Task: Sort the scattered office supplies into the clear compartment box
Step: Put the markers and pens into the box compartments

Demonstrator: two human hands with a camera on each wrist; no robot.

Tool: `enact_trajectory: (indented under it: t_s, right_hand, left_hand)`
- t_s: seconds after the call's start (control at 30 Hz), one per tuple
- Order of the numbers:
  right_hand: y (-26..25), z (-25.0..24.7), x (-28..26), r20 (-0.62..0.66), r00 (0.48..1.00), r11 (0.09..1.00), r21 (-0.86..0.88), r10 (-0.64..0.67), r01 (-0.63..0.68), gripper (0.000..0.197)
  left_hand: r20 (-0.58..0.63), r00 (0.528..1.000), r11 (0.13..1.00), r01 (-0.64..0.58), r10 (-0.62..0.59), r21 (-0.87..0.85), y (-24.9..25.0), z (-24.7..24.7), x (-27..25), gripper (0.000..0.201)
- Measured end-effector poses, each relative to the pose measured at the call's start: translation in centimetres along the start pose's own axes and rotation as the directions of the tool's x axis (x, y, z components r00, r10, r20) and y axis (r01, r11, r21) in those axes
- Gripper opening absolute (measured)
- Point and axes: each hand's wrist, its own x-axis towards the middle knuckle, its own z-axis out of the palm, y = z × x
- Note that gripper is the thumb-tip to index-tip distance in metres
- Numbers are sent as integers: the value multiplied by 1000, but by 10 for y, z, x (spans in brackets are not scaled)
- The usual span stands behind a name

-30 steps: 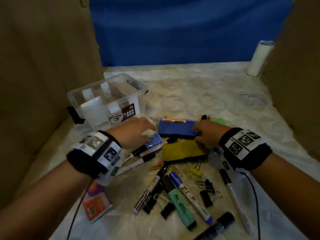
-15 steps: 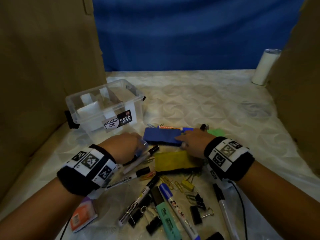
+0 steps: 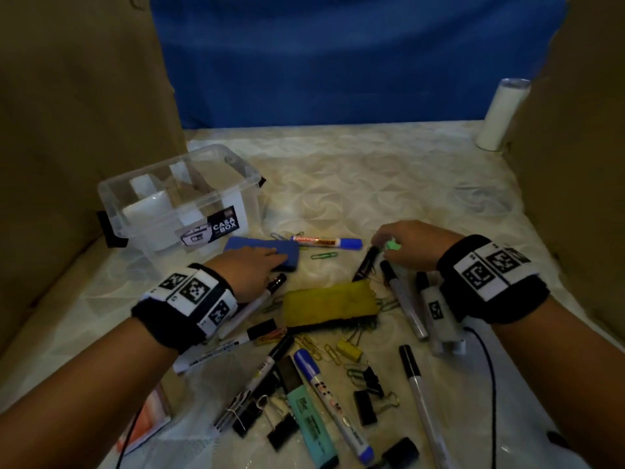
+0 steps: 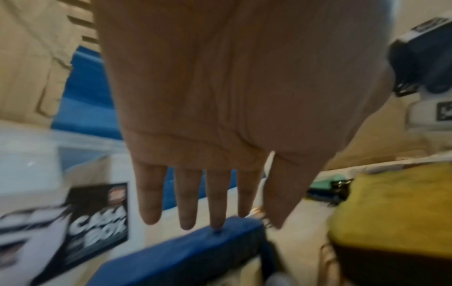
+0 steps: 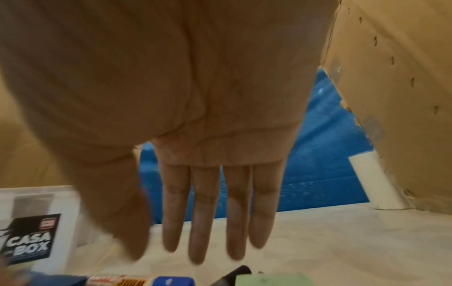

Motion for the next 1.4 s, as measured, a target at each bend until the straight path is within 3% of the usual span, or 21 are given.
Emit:
enact_trajectory:
  t_s: [0.13,0.23,0.47,0.67,0.73,0.83,0.97,1.07,1.27,1.4]
  right_hand:
    - [1,11,-9,19,999,998,31,-46,45,35]
    - [2,19,-11,7,999,999,23,-48,48,34]
    - [15,20,-32,-66,998,998,55,1,3,30]
    - [15,23,-47,-79,996,999,36,-37,40,26]
    - [10,26,-50,-50,997,998,32,-59,61,25]
    - [-3,35,-55,38,992,992,12,-123,122,27]
    - [-30,54,-55,127,937,940,-62,-327,336,34]
    - [-46,70,-46,234,909,888,-230,-346,397,47]
    - [-51,78,-46,218,906,871,-267,-362,412,42]
    - [-33,64,-56,85,940,944,7,-329,330,38]
  left_hand:
    - [-152,975,981,-176,162,-82,36,-10,-17,66]
    - [-124,964,971,-239,236,-10,69,-7,-18,79]
    - [-62,998,999,5,-3,35,48,-10,4,55]
    - [-113,993,1000,21,-23,-18,44,-12,6,64]
    - [-199,980,999,-3,-4,-37,43,-15,-2,64]
    - [-274,962,996,-37,11,-87,36,-17,-16,48]
    - [-270,963,985,-25,-23,-172,20,-12,-30,35]
    - [-272,961,979,-10,-48,-206,14,-7,-34,33]
    - [-301,945,977,-172,127,-129,50,-10,-27,34]
    - [-316,909,950,-306,271,-64,83,-17,-5,32]
